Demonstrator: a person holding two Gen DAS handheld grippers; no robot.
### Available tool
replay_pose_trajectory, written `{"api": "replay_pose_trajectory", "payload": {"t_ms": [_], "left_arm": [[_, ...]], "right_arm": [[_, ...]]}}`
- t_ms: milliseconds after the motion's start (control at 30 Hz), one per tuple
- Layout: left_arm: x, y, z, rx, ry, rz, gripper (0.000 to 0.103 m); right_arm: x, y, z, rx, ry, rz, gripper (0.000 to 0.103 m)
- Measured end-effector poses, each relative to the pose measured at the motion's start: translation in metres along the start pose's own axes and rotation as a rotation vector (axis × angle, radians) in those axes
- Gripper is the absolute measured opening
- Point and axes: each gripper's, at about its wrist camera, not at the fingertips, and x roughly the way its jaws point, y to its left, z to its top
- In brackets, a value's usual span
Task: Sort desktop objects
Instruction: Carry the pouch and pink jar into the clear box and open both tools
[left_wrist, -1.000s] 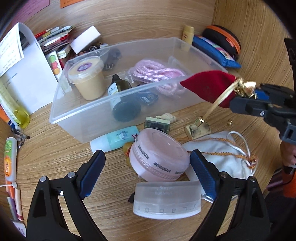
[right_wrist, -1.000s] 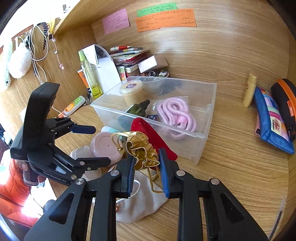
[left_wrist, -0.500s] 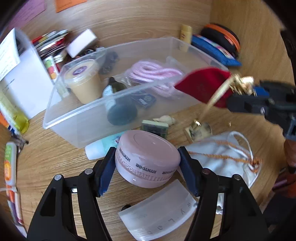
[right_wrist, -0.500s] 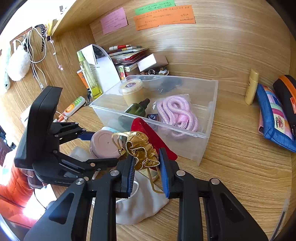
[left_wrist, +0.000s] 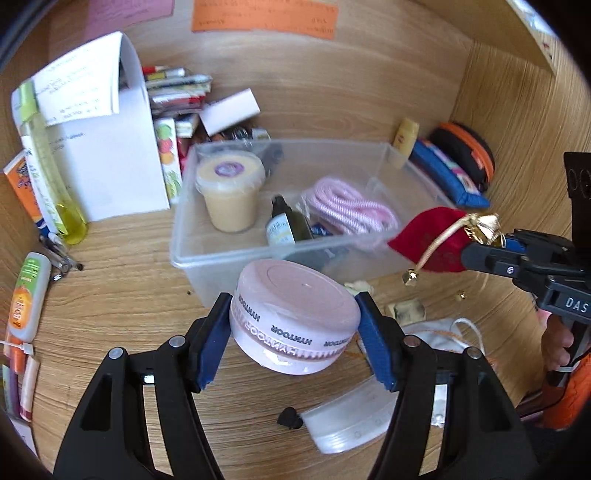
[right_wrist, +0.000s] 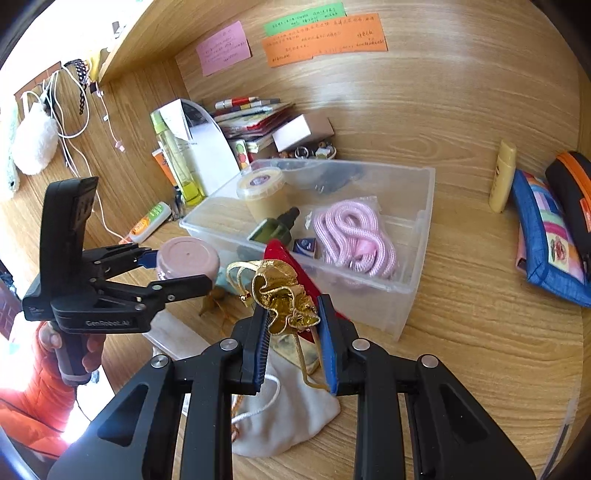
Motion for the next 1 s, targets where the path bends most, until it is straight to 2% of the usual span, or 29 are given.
{"api": "replay_pose_trajectory", "payload": {"t_ms": [200, 533, 800, 1000], "left_arm": [[-0.020, 0.008, 0.012, -0.025, -0.069, -0.003, 0.065], [-0.026, 0.026, 0.037, -0.052, -0.116, -0.001, 0.065], [-0.016, 0.034, 0.050, -0.069, -0.117, 0.010, 0.065], [-0.001, 0.040, 0.054, -0.078, -0.096, 0.020, 0.065]], "right_arm": [[-0.015, 0.005, 0.016, -0.016, -0.059, -0.007, 0.022], [-0.025, 0.008, 0.048, -0.023, -0.141, -0.013, 0.022], [-0.013, 0.004, 0.065, -0.006, -0.157, -0.015, 0.022], [0.006, -0.002, 0.072, -0.001, -0.135, -0.013, 0.022]]}}
